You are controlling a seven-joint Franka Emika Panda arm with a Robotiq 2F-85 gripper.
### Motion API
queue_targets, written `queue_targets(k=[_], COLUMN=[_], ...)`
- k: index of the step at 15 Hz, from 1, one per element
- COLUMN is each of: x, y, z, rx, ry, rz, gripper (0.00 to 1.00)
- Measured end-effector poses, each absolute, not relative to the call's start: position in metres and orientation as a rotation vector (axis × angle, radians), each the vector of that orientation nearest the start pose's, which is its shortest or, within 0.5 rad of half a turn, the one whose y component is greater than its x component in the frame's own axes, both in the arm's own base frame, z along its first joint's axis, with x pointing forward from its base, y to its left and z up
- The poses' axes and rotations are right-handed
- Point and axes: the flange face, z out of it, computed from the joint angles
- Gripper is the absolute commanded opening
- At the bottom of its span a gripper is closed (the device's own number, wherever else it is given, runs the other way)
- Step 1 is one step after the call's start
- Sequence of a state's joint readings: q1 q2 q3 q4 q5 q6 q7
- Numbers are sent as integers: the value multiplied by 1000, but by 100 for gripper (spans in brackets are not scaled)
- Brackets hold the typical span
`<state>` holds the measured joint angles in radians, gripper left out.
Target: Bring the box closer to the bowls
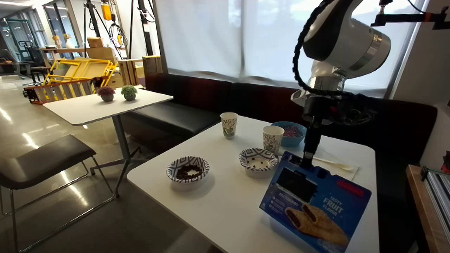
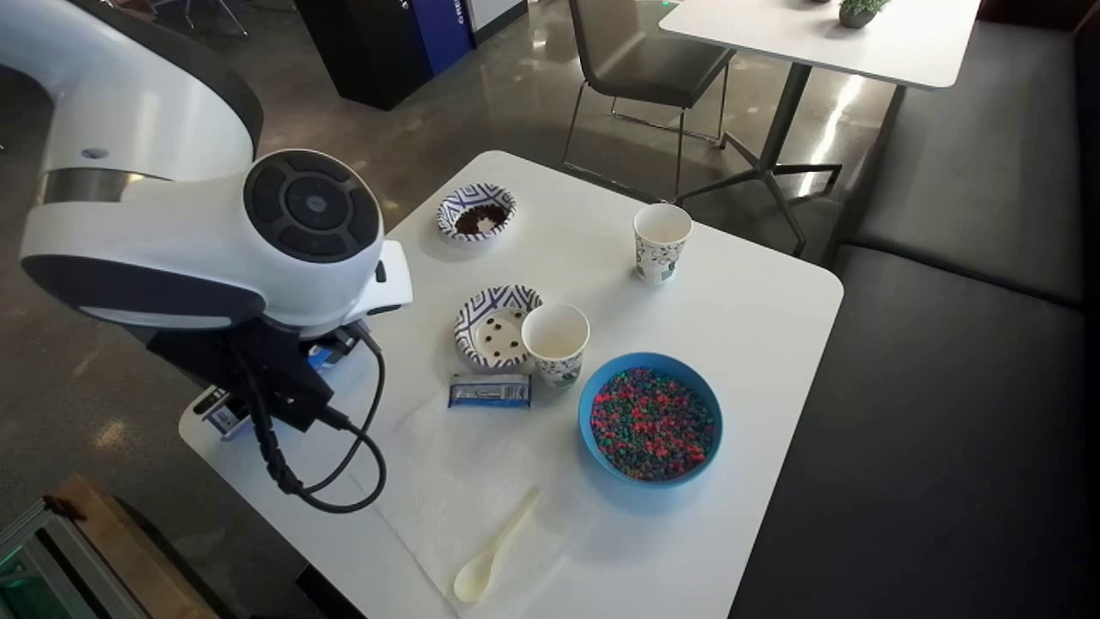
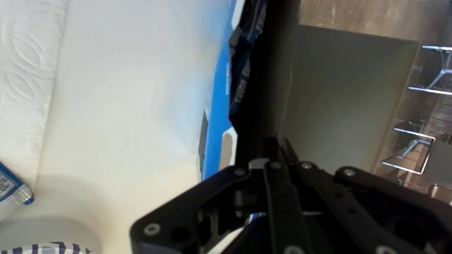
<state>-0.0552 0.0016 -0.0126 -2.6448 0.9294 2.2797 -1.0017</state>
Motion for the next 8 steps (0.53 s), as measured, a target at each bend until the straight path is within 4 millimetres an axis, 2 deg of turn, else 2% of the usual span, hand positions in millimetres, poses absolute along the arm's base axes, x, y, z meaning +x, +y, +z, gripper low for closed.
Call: queue_targets(k=[3,8], x=[398,417], y=[-3,-10], z=[223,212], rx=[-2416,-2323], ry=[-67,138], rz=[-59,-100], gripper=[0,2])
